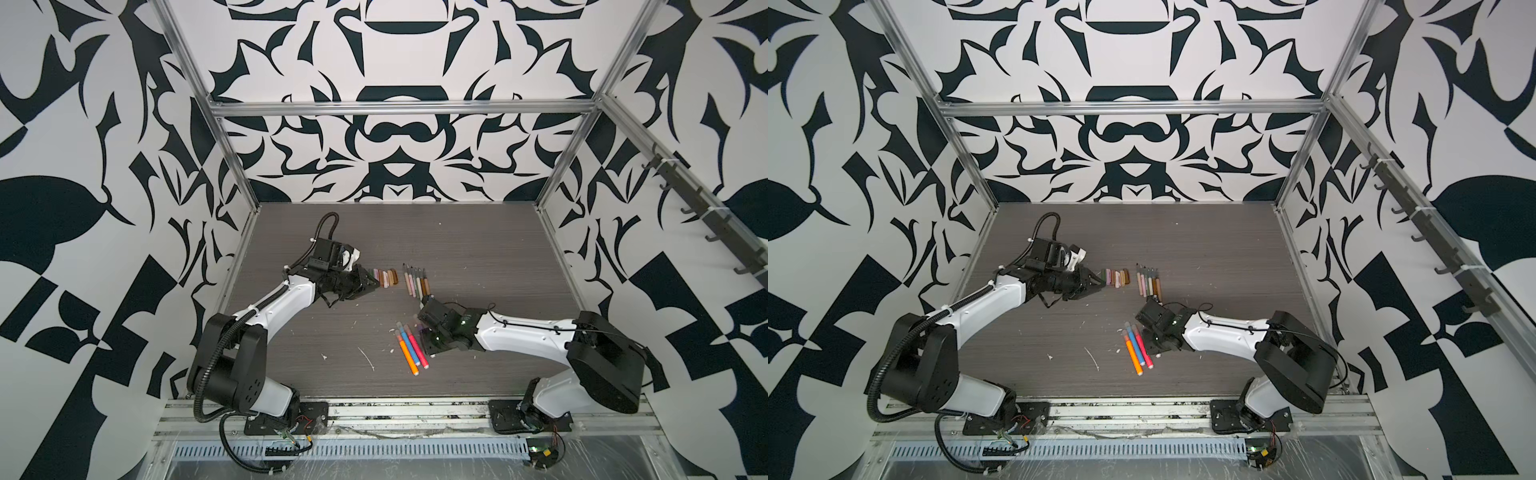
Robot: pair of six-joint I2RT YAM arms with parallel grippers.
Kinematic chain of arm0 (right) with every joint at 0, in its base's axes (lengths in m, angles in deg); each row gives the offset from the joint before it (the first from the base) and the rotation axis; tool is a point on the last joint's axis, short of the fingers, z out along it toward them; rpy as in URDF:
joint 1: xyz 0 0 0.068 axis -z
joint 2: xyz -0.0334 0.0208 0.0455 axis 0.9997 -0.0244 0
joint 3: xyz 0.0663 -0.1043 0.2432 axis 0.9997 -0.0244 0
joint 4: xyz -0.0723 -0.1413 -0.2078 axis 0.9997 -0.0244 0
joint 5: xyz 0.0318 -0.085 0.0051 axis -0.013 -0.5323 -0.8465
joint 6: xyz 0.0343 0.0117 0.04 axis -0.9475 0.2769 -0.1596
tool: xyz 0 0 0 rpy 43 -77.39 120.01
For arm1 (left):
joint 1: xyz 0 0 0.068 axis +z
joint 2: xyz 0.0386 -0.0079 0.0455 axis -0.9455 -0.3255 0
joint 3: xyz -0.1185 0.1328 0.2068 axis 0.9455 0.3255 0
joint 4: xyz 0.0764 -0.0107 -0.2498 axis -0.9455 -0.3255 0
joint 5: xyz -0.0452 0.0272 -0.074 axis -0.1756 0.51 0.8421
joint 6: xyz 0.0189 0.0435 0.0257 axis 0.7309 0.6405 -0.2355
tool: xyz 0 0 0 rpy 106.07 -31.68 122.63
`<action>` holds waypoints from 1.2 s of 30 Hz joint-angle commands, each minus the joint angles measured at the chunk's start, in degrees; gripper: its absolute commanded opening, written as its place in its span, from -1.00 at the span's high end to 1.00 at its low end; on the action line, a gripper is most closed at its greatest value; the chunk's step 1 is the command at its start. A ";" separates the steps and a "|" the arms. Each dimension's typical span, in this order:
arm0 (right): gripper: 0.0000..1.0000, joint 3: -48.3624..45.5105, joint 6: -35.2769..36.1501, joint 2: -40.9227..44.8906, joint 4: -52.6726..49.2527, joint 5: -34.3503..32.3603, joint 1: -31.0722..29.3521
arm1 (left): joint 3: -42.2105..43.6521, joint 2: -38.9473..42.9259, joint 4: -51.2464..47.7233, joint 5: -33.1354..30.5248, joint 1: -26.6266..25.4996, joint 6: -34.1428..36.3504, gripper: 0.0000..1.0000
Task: Open the pen caps
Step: 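Grasp the purple highlighter with the right gripper and lift it toward the left gripper, then close the left gripper on the translucent cap while the right gripper holds the purple highlighter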
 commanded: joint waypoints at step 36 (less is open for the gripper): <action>0.75 5.46 -0.91 11.73 -2.24 2.93 -1.00 | -1.12 -7.96 10.92 -3.19 -17.02 -9.31 0.40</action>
